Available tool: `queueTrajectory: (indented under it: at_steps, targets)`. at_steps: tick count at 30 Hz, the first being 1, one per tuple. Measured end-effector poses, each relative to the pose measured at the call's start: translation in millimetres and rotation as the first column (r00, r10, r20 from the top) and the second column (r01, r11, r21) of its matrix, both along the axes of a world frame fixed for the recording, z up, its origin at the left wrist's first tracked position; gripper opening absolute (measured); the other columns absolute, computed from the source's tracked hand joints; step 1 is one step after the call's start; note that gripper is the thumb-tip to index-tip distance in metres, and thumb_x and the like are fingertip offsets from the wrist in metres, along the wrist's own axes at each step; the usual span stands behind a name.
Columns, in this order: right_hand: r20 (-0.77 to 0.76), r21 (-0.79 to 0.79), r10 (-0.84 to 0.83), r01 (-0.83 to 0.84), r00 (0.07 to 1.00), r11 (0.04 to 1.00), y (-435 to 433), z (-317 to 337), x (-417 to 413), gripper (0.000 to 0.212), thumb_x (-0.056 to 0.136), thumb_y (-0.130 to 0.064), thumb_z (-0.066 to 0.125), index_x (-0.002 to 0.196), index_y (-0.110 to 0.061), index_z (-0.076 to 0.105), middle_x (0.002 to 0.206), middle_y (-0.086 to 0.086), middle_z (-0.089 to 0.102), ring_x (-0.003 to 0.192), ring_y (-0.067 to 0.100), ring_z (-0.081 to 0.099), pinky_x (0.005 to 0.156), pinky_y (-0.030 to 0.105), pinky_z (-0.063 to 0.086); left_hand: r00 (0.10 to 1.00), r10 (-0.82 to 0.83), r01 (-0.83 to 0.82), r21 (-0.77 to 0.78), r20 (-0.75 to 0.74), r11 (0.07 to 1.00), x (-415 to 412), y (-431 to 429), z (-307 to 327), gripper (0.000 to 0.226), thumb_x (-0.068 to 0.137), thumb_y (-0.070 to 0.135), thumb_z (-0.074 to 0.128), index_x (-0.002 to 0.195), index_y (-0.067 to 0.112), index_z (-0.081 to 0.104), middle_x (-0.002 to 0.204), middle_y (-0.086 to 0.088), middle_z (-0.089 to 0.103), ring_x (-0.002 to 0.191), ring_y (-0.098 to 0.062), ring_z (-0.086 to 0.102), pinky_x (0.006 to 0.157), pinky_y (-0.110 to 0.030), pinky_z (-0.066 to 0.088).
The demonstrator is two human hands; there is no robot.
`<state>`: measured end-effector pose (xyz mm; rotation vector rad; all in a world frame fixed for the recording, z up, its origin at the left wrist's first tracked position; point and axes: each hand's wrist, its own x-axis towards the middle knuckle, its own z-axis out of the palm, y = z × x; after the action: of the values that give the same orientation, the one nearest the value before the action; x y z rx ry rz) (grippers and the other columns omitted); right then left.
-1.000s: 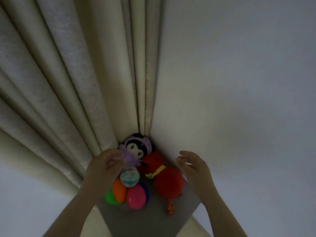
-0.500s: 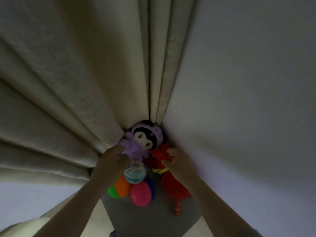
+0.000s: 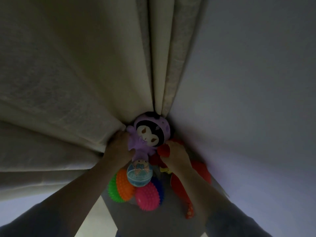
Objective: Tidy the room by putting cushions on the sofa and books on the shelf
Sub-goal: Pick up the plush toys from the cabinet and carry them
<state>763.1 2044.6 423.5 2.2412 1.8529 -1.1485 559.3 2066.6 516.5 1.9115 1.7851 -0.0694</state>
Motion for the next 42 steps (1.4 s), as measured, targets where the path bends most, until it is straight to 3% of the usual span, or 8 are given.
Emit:
queueTrajectory:
  at_steps: [4,7,10,17,23,30,37,42]
  targets:
    - [0.008,0.031,0.02,-0.02,1.0,0.999,-17.4,-22.9,-0.5,0.051,0.08,-0.05,0.047,0.106,-0.01,0.063,0.101,0.007,0.066,0.094,0.027,0.061,0.079,0.033,0.047,0.999,-0.043,0.043,-0.031,-0.018,0.999,-4.4,7.8,-18.0,0.064,0.077,0.023,0.073,0.131,0.003,0.045,0.131,-0.016,0.05,0.122,-0.031,0.047,0.098,-0.036,0.039]
    - [0.002,0.114,-0.016,0.016,1.0,0.993,-22.6,5.9,-2.3,0.045,0.081,-0.032,0.065,0.118,-0.006,0.061,0.115,0.014,0.063,0.107,0.033,0.057,0.091,0.039,0.046,0.996,-0.074,0.072,-0.05,-0.04,0.996,-11.4,16.1,-39.2,0.058,0.075,0.029,0.071,0.124,0.006,0.05,0.123,-0.014,0.055,0.115,-0.031,0.052,0.092,-0.037,0.043]
    - [-0.012,0.137,-0.029,0.031,0.999,0.99,-24.1,20.5,-0.8,0.045,0.086,-0.019,0.065,0.127,-0.006,0.057,0.126,0.017,0.056,0.118,0.033,0.05,0.099,0.039,0.042,0.994,-0.084,0.078,-0.093,-0.067,0.993,-17.9,23.5,-61.0,0.05,0.073,0.042,0.061,0.115,0.015,0.054,0.115,-0.007,0.058,0.107,-0.028,0.057,0.084,-0.035,0.048]
    - [-0.01,0.159,-0.092,0.093,0.996,0.983,-39.4,35.0,10.4,0.05,0.084,-0.018,0.063,0.131,-0.007,0.052,0.127,0.014,0.054,0.118,0.033,0.049,0.096,0.043,0.041,0.995,-0.095,0.095,-0.015,0.008,0.995,-10.0,22.4,-46.7,0.045,0.077,0.014,0.071,0.118,0.0,0.058,0.121,-0.02,0.056,0.112,-0.037,0.05,0.091,-0.041,0.041]
    - [-0.047,0.201,-0.274,0.278,0.961,0.939,-61.3,73.4,37.7,0.058,0.09,-0.016,0.059,0.144,-0.011,0.039,0.144,0.009,0.046,0.132,0.026,0.041,0.111,0.036,0.03,0.986,-0.027,0.005,0.129,0.166,0.992,-0.7,13.4,-18.1,0.048,0.072,-0.001,0.072,0.118,-0.003,0.058,0.118,-0.023,0.053,0.105,-0.038,0.053,0.089,-0.039,0.042]
    - [-0.116,0.294,-0.344,0.363,0.932,0.884,-95.1,121.4,55.2,0.056,0.084,-0.01,0.063,0.138,-0.014,0.046,0.135,0.006,0.052,0.125,0.024,0.046,0.097,0.029,0.037,0.972,-0.013,-0.047,0.249,0.235,0.967,6.2,-7.9,28.4,0.041,0.067,0.008,0.065,0.106,-0.003,0.062,0.102,-0.022,0.053,0.089,-0.036,0.055,0.076,-0.037,0.045]
    - [-0.207,0.414,-0.354,0.409,0.912,0.813,-111.4,161.1,53.9,0.048,0.083,-0.012,0.066,0.128,-0.018,0.051,0.123,0.001,0.056,0.113,0.021,0.052,0.09,0.036,0.048,0.961,0.012,-0.096,0.294,0.277,0.951,18.6,-30.3,56.2,0.038,0.065,0.018,0.061,0.098,0.001,0.062,0.091,-0.015,0.053,0.085,-0.024,0.045,0.065,-0.022,0.022]
    - [-0.235,0.45,-0.345,0.416,0.909,0.79,-122.1,184.9,57.6,0.047,0.082,-0.011,0.066,0.126,-0.02,0.052,0.121,-0.001,0.054,0.108,0.017,0.052,0.084,0.03,0.048,0.947,0.044,-0.157,0.339,0.318,0.928,25.8,-38.4,79.1,0.032,0.069,0.01,0.07,0.099,0.001,0.063,0.089,-0.014,0.054,0.083,-0.016,0.04,0.066,-0.026,0.026]
